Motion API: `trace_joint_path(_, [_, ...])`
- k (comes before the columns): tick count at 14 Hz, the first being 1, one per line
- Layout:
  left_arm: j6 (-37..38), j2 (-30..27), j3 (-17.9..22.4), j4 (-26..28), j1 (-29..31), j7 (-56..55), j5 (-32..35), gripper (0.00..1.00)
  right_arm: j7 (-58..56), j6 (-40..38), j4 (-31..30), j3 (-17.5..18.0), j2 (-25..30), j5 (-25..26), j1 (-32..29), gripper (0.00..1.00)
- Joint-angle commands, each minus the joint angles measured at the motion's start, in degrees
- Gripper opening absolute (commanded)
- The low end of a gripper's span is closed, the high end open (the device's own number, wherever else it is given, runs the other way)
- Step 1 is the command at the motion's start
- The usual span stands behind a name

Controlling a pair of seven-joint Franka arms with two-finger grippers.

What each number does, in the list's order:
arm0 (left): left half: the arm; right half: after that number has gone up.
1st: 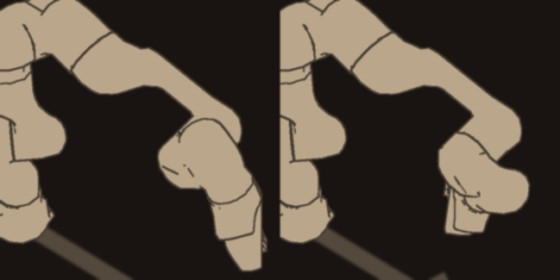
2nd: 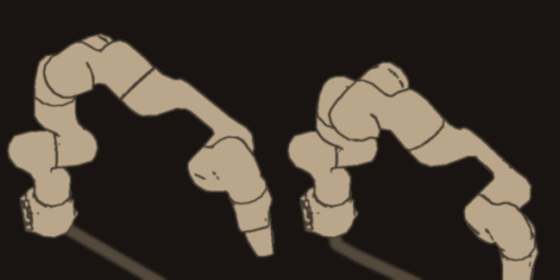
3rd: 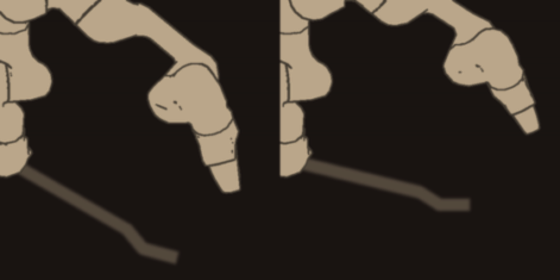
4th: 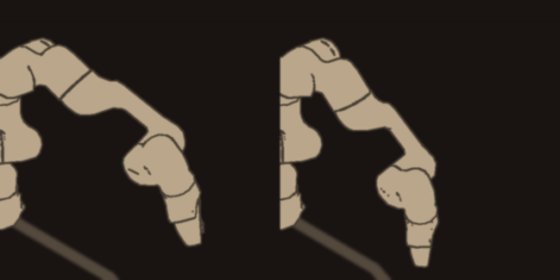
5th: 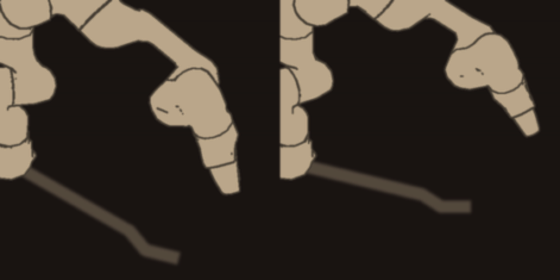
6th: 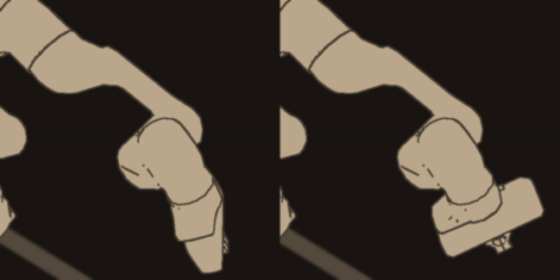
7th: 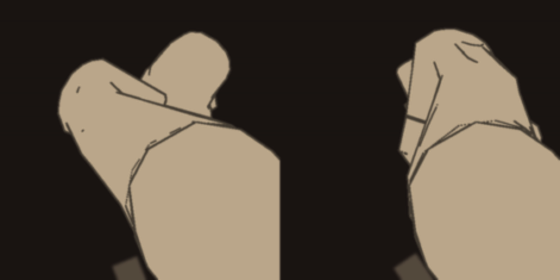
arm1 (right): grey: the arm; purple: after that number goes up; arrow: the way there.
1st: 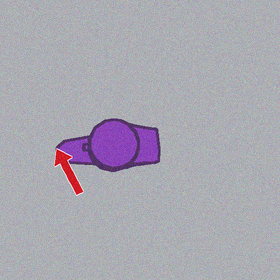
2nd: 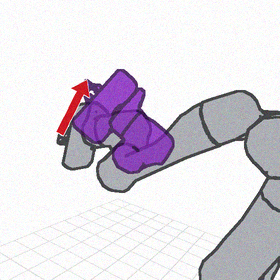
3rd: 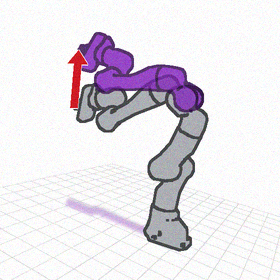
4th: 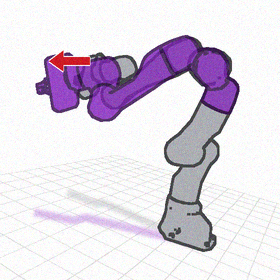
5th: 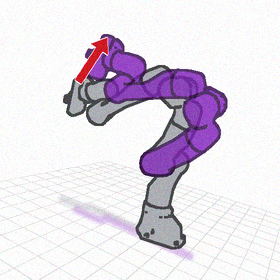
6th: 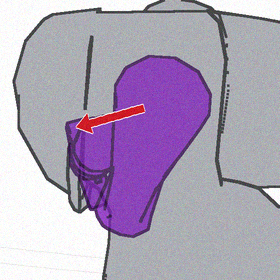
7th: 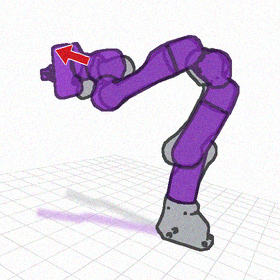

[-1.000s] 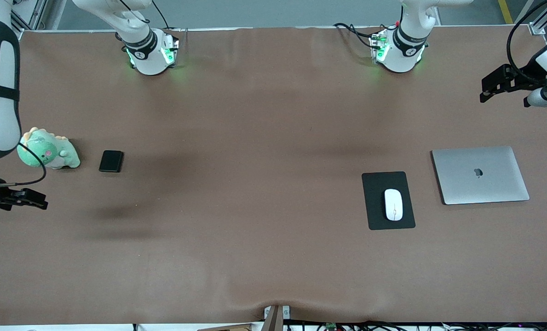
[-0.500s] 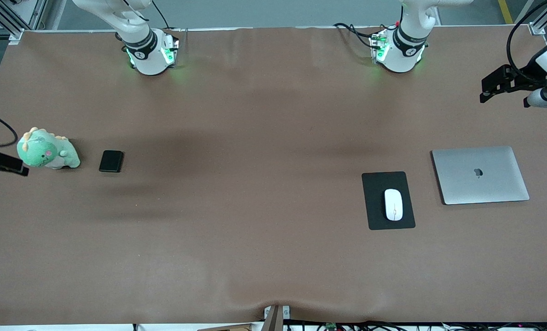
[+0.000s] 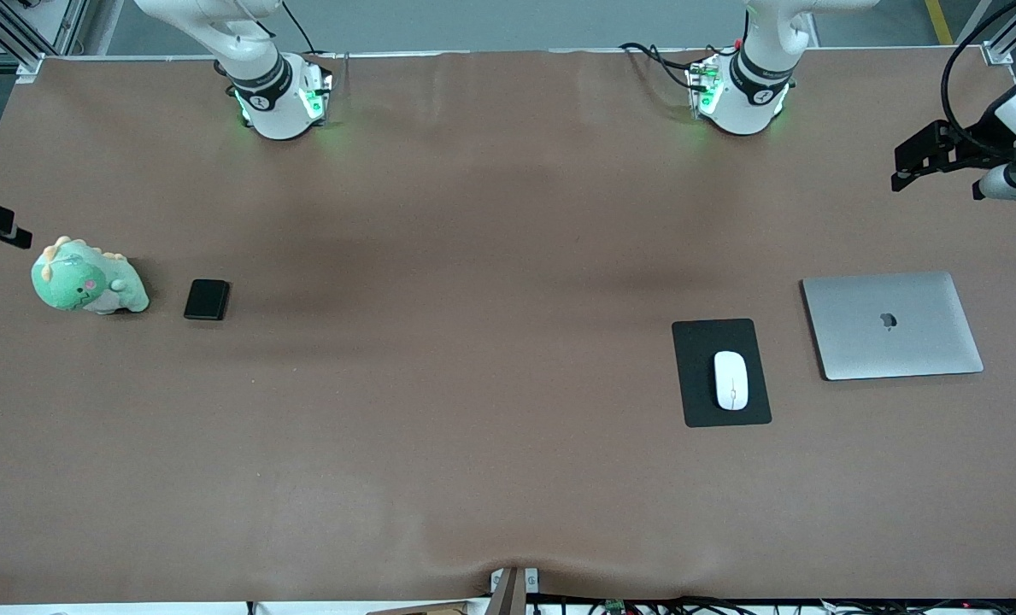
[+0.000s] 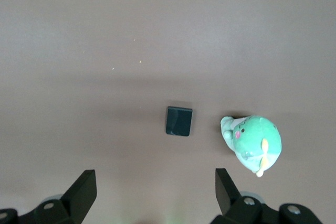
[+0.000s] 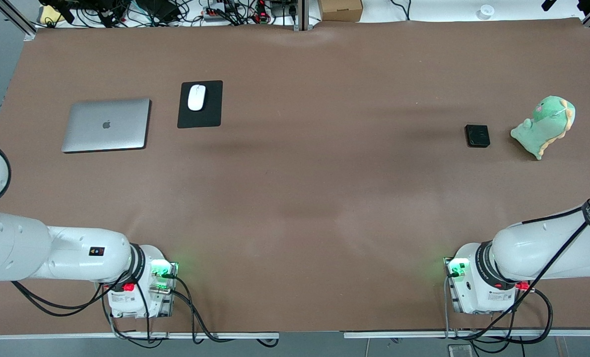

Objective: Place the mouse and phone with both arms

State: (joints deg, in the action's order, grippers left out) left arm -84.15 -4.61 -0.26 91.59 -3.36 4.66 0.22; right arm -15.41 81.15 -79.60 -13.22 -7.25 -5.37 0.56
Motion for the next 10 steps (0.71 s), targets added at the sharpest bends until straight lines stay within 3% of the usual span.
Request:
trace_joint_path(1, [1.36, 0.75, -0.27, -1.67, 0.63, 0.43, 0.57, 1.0, 0.2, -2.21, -1.86, 0.47, 2.76, 0.1, -0.56, 1.0])
trace_joint_path(7, [1.36, 0.75, -0.27, -1.67, 0.63, 0.87, 0.75, 1.0, 0.9, -0.38, -10.3, 1.79, 8.64, 0.8, -1.18, 1.0])
trace_joint_path(10, [1.36, 0.83, -0.27, -1.67, 0.63, 0.87, 0.75, 1.0, 3.01, 3.56, -17.58, 5.91, 13.99, 2.73, -3.11, 1.0])
